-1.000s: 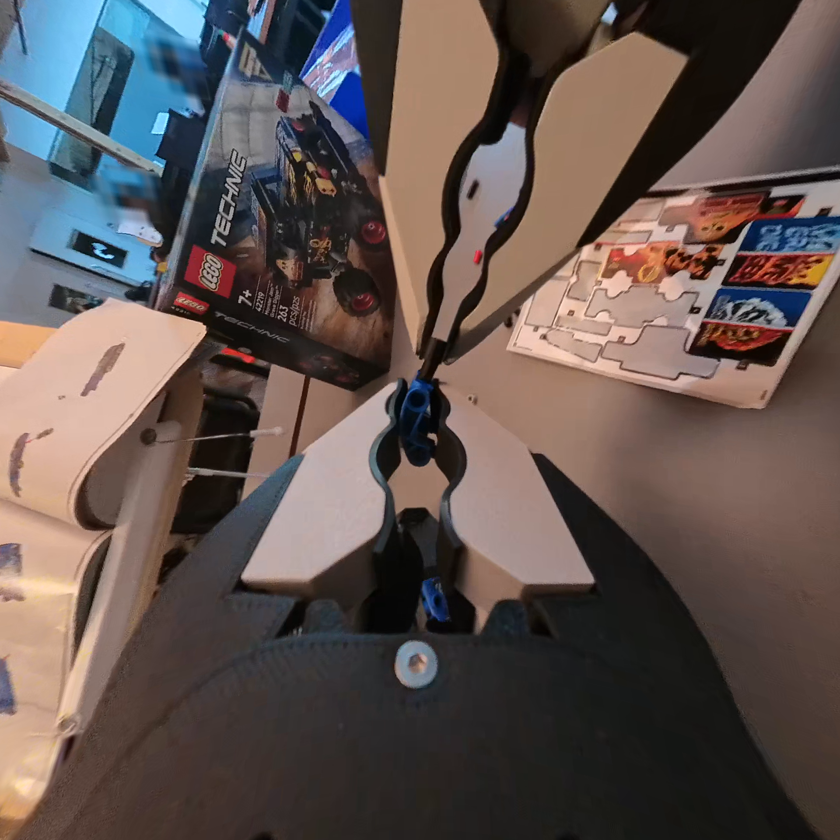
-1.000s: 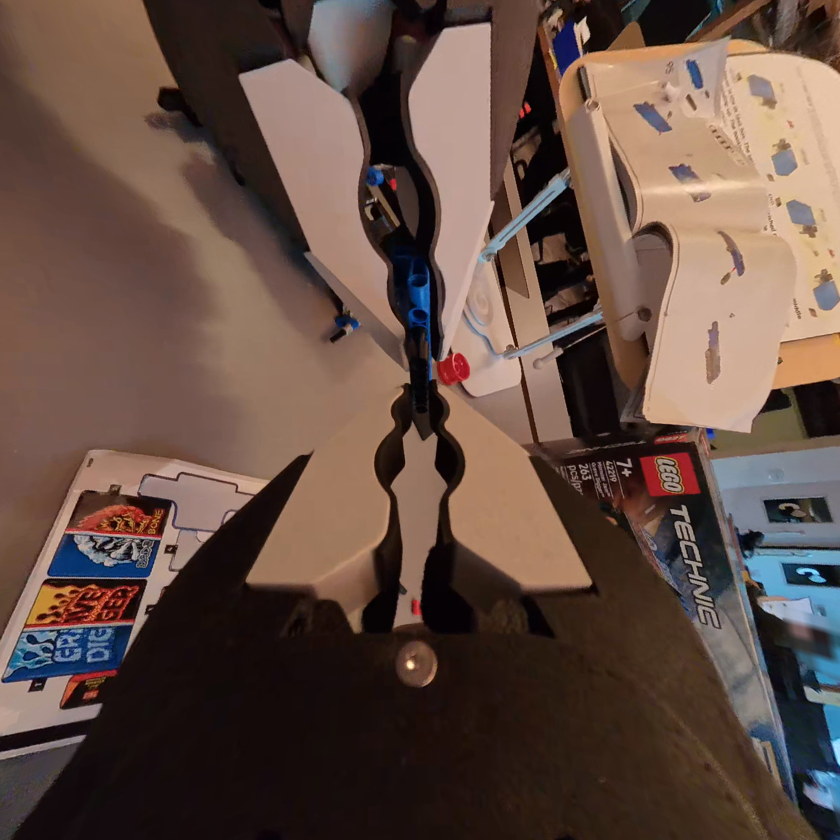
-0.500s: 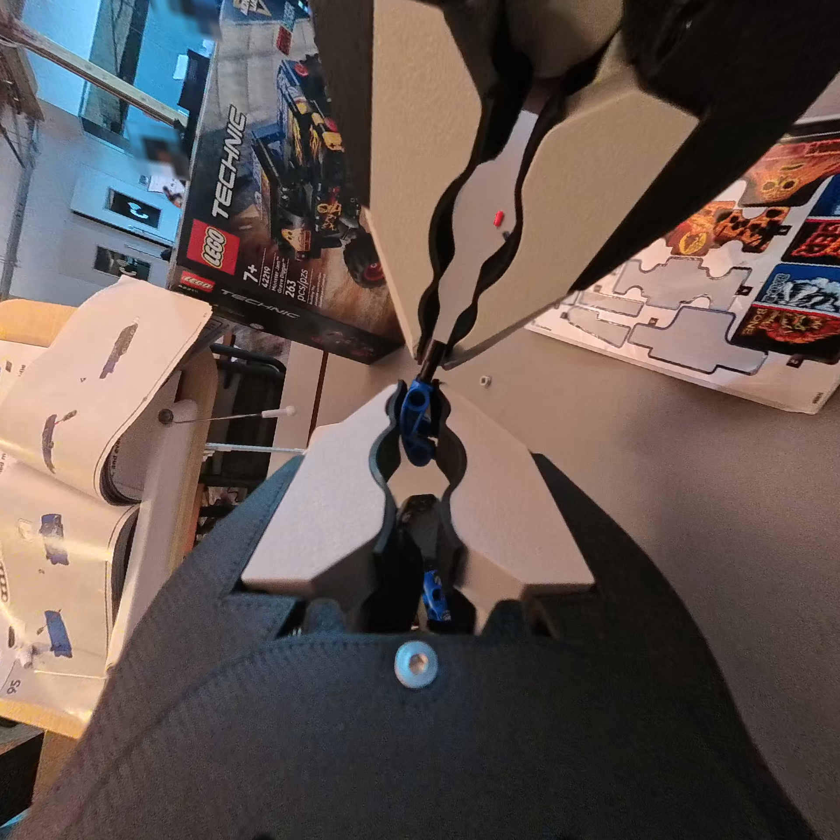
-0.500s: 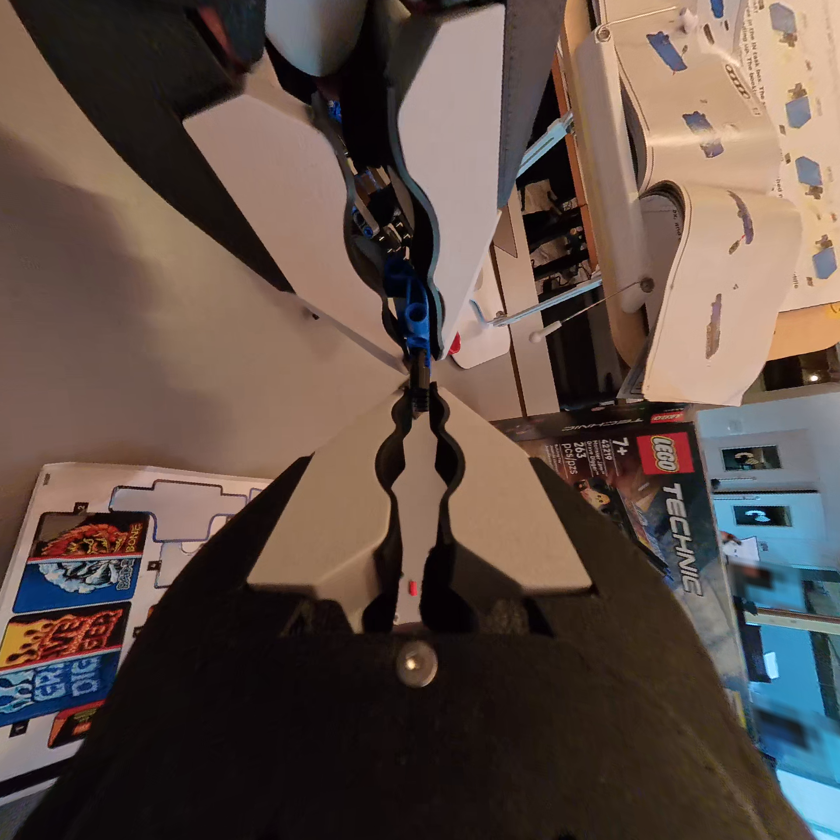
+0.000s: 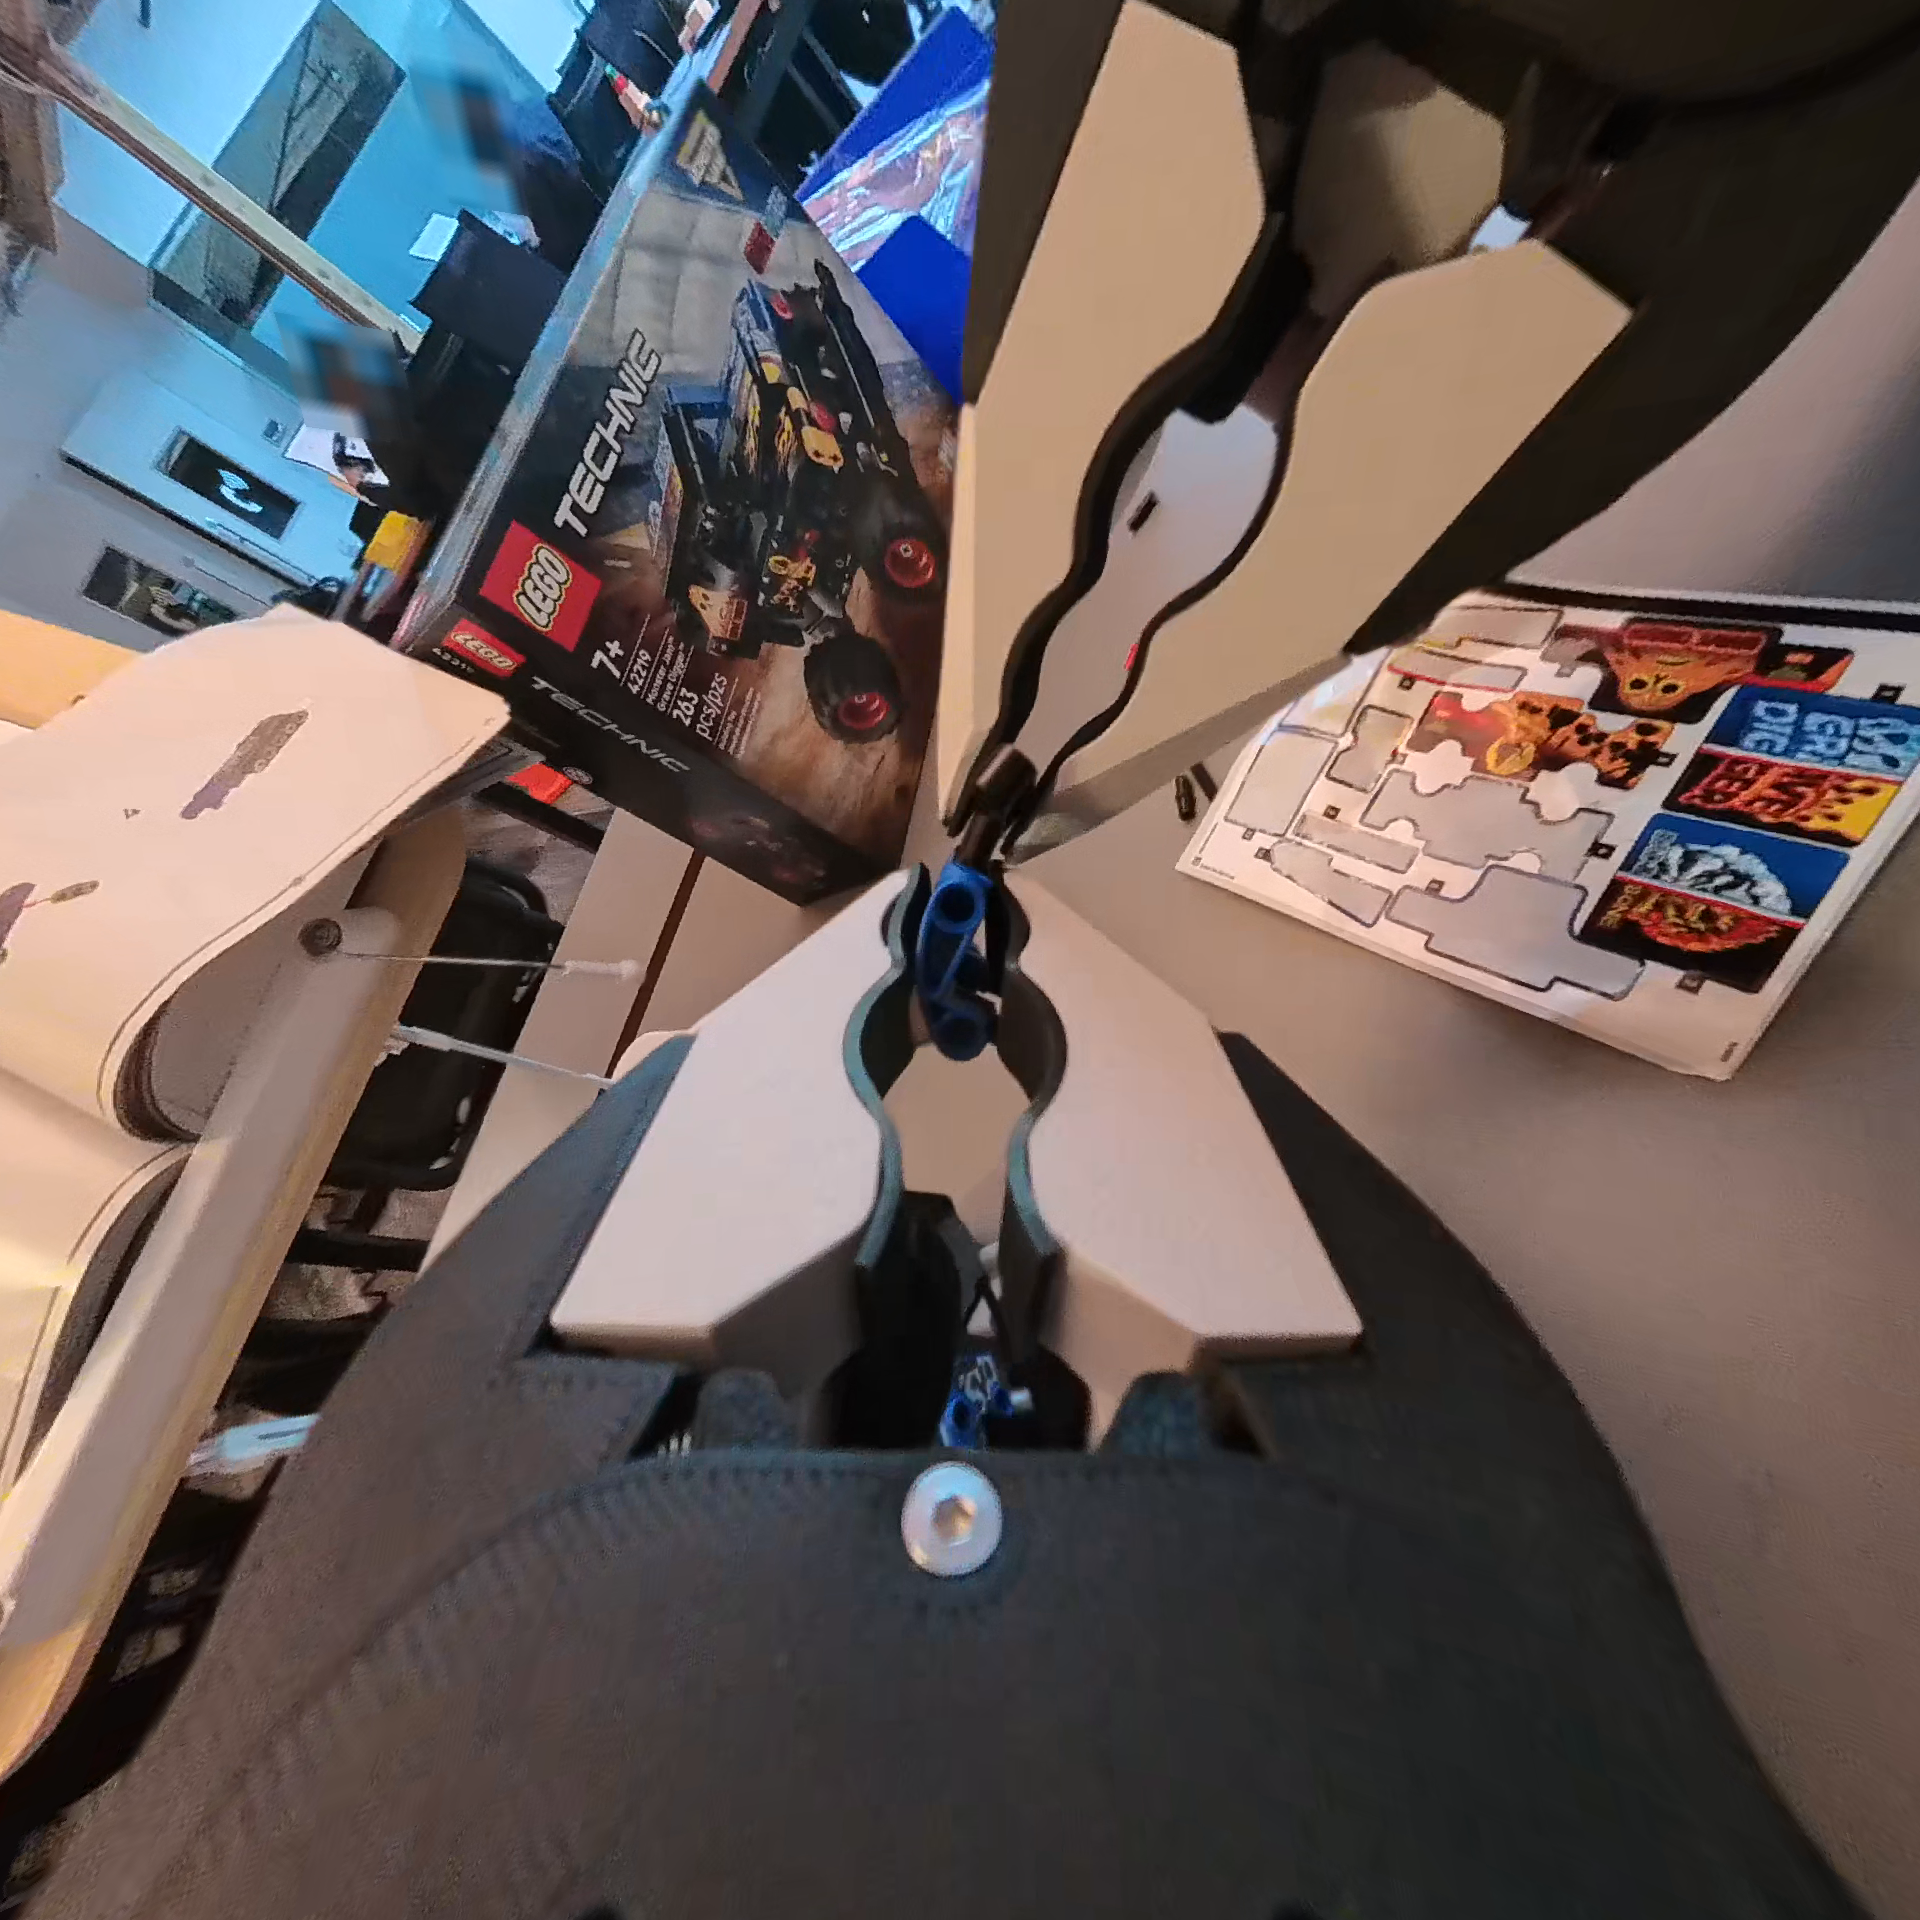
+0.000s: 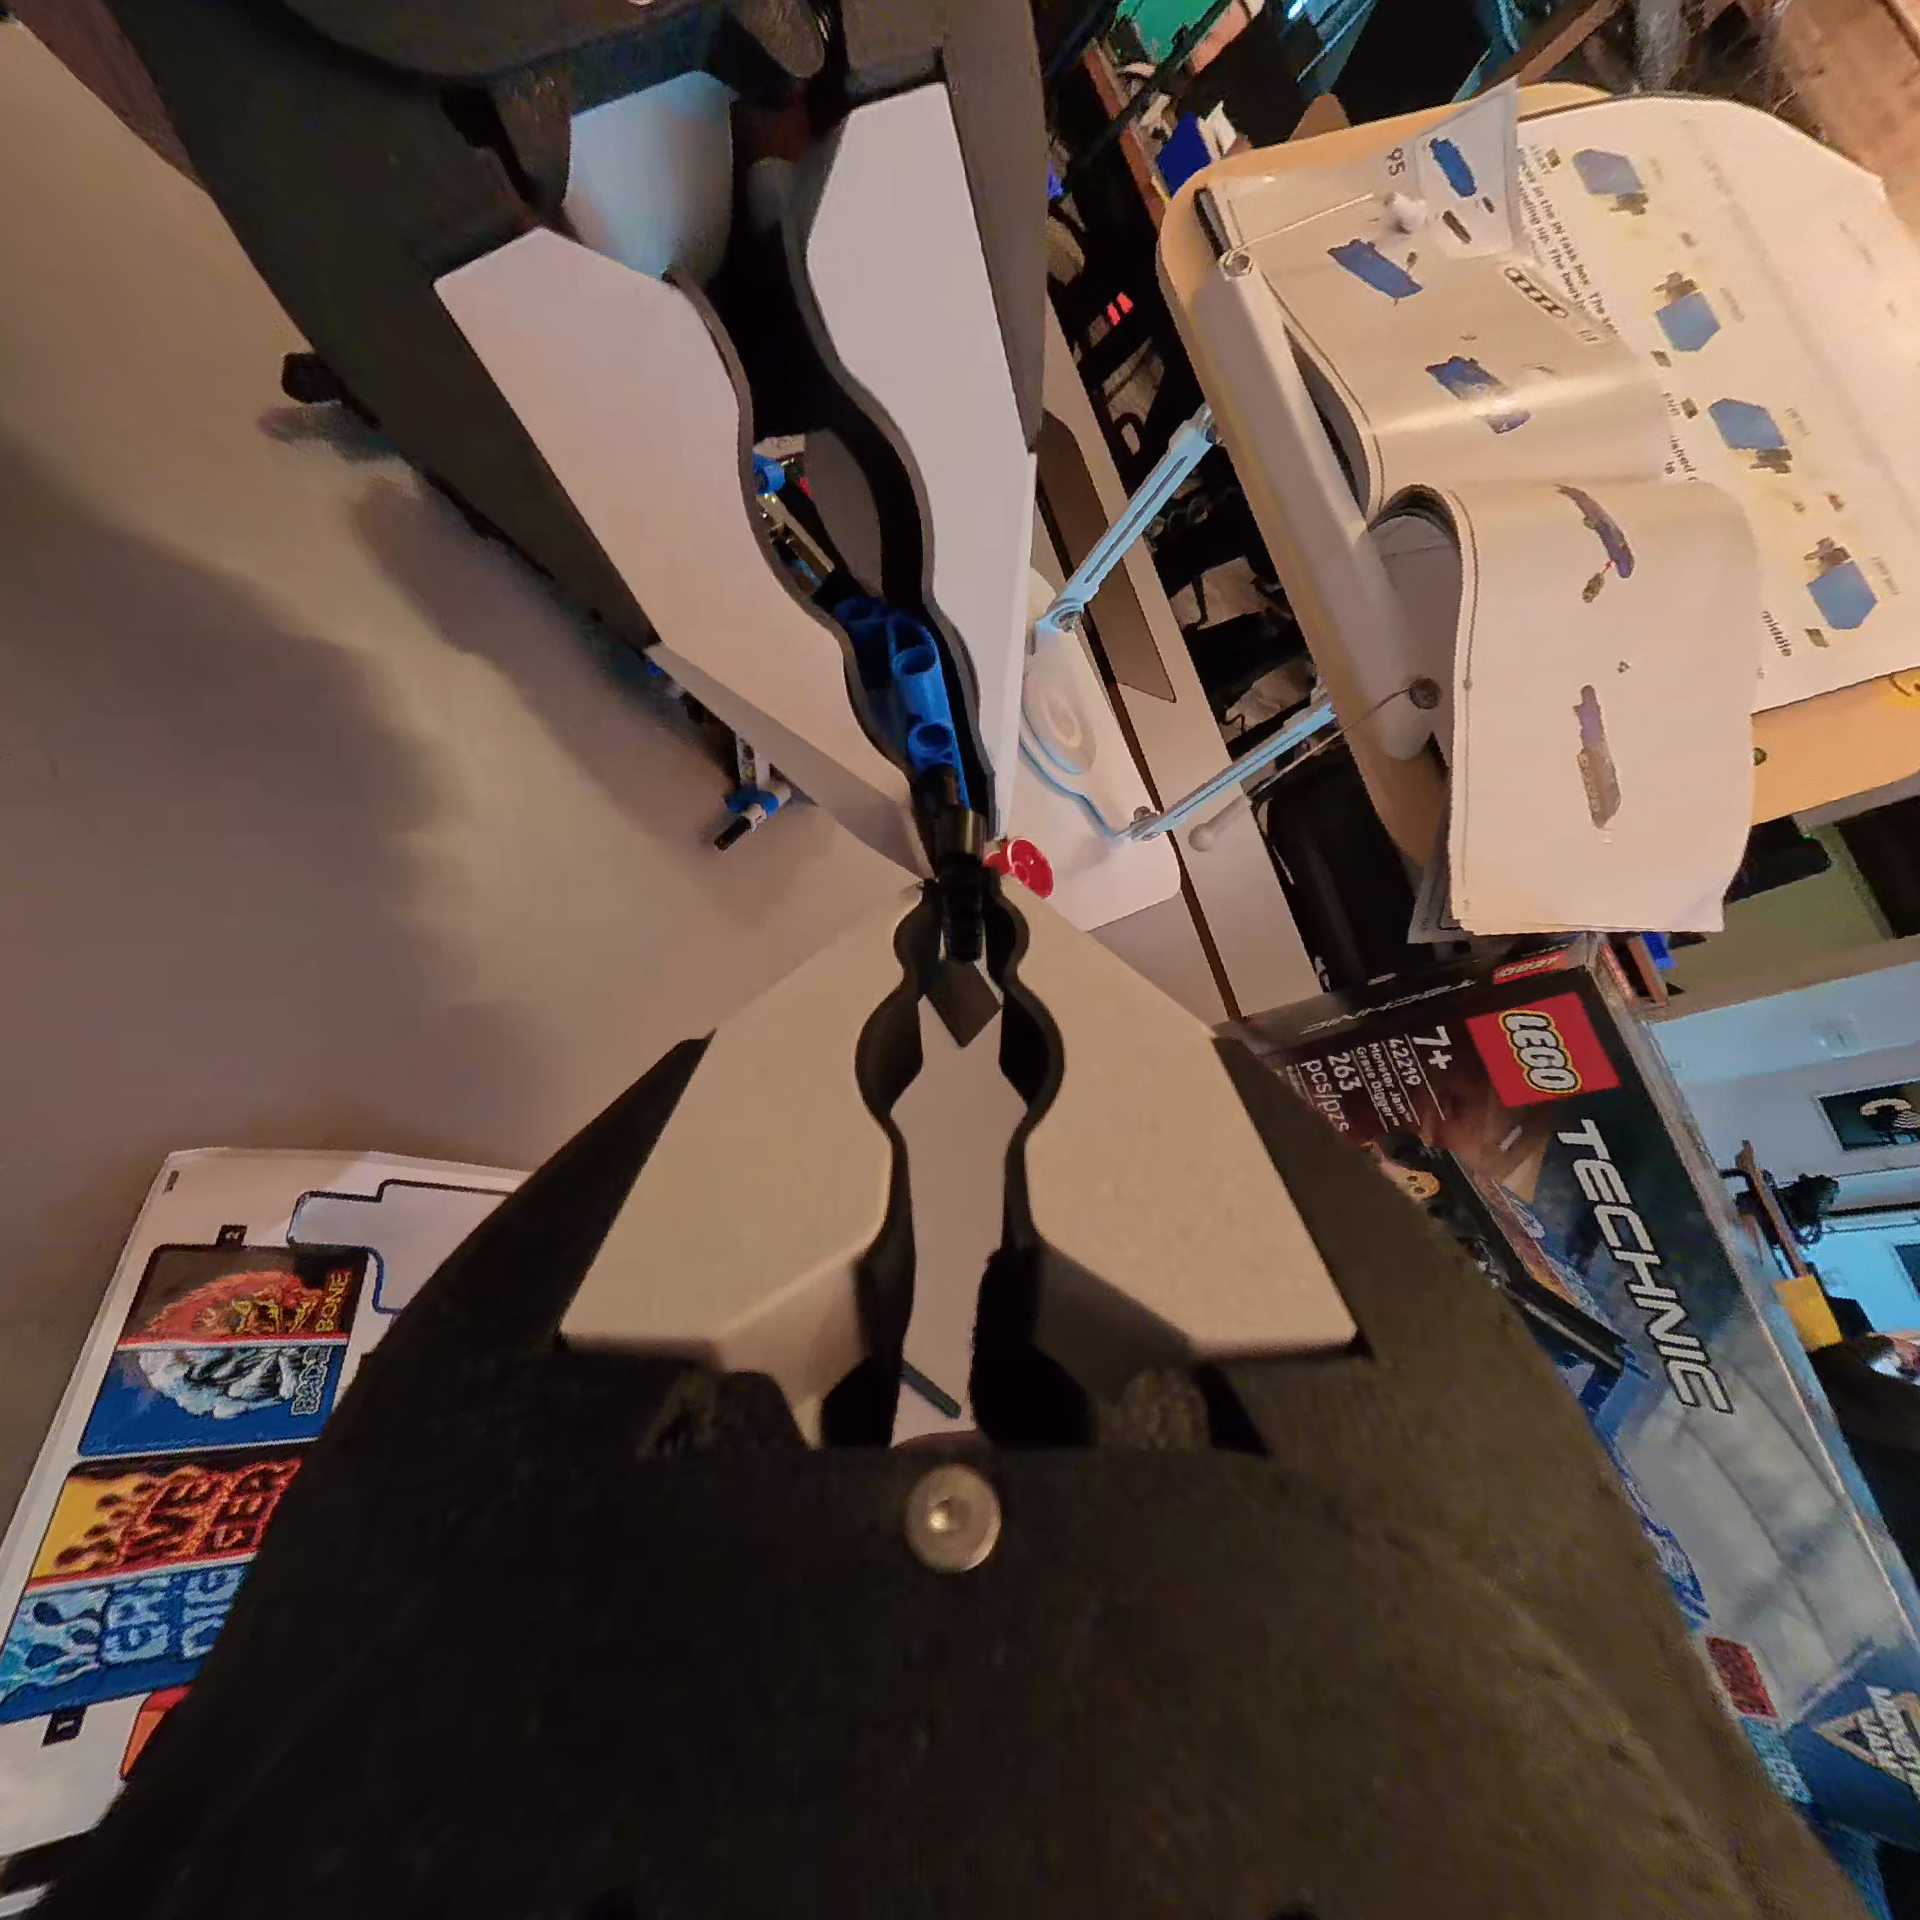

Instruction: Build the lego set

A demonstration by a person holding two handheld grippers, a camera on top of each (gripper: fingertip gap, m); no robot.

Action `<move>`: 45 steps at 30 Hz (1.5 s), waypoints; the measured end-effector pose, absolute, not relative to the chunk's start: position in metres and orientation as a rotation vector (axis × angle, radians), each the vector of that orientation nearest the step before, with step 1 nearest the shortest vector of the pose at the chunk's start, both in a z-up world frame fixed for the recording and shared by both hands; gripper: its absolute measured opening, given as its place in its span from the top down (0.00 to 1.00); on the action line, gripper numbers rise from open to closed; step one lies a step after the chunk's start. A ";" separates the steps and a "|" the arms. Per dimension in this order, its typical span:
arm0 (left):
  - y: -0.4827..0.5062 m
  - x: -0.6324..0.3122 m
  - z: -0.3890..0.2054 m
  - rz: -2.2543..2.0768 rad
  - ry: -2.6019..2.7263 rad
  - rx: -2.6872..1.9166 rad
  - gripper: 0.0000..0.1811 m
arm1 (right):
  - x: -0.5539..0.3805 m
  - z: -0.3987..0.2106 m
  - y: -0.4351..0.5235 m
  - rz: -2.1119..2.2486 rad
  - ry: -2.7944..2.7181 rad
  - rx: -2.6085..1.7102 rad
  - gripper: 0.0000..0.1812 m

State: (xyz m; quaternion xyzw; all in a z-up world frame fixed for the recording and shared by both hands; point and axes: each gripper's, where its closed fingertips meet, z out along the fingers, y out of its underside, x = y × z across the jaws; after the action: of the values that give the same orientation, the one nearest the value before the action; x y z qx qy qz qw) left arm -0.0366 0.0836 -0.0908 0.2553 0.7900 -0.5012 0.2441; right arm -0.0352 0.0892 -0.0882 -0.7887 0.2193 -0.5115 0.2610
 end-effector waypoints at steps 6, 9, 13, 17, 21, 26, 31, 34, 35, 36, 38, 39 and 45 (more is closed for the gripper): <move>0.083 -0.039 -0.089 -1.404 2.165 0.695 0.95 | -0.037 -0.086 0.090 -1.362 0.573 -2.109 0.96; 0.084 -0.040 -0.086 -1.428 2.166 0.692 0.95 | -0.038 -0.084 0.091 -1.363 0.562 -2.093 0.96; 0.084 -0.040 -0.087 -1.418 2.149 0.704 0.95 | -0.038 -0.084 0.091 -1.365 0.559 -2.096 0.96; 0.083 -0.039 -0.088 -1.363 2.117 0.704 0.95 | -0.037 -0.086 0.089 -1.370 0.589 -2.116 0.96; 0.081 -0.038 -0.092 -1.290 2.077 0.711 0.95 | -0.036 -0.091 0.086 -1.417 0.589 -2.170 0.97; 0.081 -0.038 -0.091 -1.285 2.070 0.704 0.95 | -0.036 -0.089 0.085 -1.465 0.558 -2.188 0.97; 0.082 -0.038 -0.088 -1.274 2.064 0.695 0.95 | -0.035 -0.087 0.084 -1.538 0.532 -2.206 0.97; 0.082 -0.037 -0.089 -1.250 2.055 0.695 0.95 | -0.035 -0.087 0.084 -1.578 0.527 -2.224 0.97; 0.082 -0.037 -0.090 -1.243 2.056 0.696 0.95 | -0.034 -0.087 0.084 -1.580 0.527 -2.230 0.97; 0.082 -0.037 -0.090 -1.238 2.053 0.696 0.95 | -0.034 -0.088 0.083 -1.584 0.521 -2.237 0.97; 0.081 -0.037 -0.089 -1.229 2.050 0.692 0.95 | -0.034 -0.087 0.083 -1.599 0.520 -2.239 0.97; 0.081 -0.037 -0.089 -1.228 2.047 0.694 0.95 | -0.034 -0.087 0.083 -1.595 0.524 -2.238 0.97; 0.081 -0.038 -0.090 -1.255 2.076 0.685 0.95 | -0.035 -0.088 0.083 -1.528 0.552 -2.217 0.97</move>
State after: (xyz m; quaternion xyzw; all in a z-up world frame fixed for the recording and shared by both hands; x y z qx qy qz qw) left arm -0.0381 0.0809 -0.0905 0.2588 0.7843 -0.4739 0.3055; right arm -0.0348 0.0830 -0.0877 -0.7910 0.1970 -0.5453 0.1953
